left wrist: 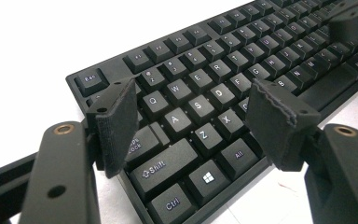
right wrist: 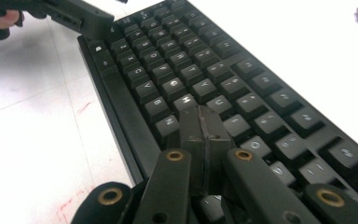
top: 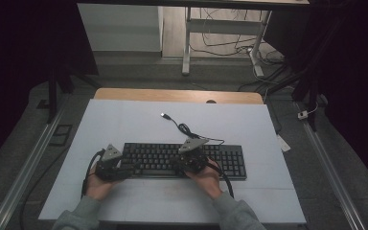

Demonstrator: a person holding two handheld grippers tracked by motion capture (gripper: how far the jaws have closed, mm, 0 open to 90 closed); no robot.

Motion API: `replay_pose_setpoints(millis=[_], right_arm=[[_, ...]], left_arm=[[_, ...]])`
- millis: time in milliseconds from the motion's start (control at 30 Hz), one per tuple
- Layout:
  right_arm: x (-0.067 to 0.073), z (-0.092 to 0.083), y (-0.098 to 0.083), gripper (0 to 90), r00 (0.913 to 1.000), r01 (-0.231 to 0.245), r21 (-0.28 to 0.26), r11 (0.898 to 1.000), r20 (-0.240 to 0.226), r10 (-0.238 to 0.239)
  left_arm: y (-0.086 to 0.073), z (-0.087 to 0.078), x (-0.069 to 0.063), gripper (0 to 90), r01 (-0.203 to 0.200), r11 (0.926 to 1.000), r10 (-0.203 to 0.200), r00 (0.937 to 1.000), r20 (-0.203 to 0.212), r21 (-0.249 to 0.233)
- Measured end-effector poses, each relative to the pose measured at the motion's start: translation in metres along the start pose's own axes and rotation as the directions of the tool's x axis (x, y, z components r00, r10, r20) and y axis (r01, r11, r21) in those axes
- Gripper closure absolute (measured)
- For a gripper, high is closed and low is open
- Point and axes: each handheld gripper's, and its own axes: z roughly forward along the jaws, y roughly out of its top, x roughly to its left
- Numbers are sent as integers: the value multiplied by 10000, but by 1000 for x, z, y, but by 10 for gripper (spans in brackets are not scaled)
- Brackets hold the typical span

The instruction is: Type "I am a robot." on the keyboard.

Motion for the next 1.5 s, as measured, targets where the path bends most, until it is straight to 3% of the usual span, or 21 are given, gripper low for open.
replay_pose_setpoints(millis=[500, 1200, 1500], right_arm=[[-13, -28, -18, 544, 9970, -503, -447, 9977, 572, 528], [-20, -88, -67, 497, 9765, -1103, -934, 9895, 1754, 1254], [-24, -89, -70, 489, 9770, -1102, -924, 9896, 1729, 1249]], left_arm=[[0, -1, 1, 334, -33, 10000, 33, 10000, -18, -5], [-1, -1, 0, 334, -87, 10000, 87, 10000, -11, -21], [-1, -3, 1, 333, -53, 10000, 53, 10000, -40, -60]])
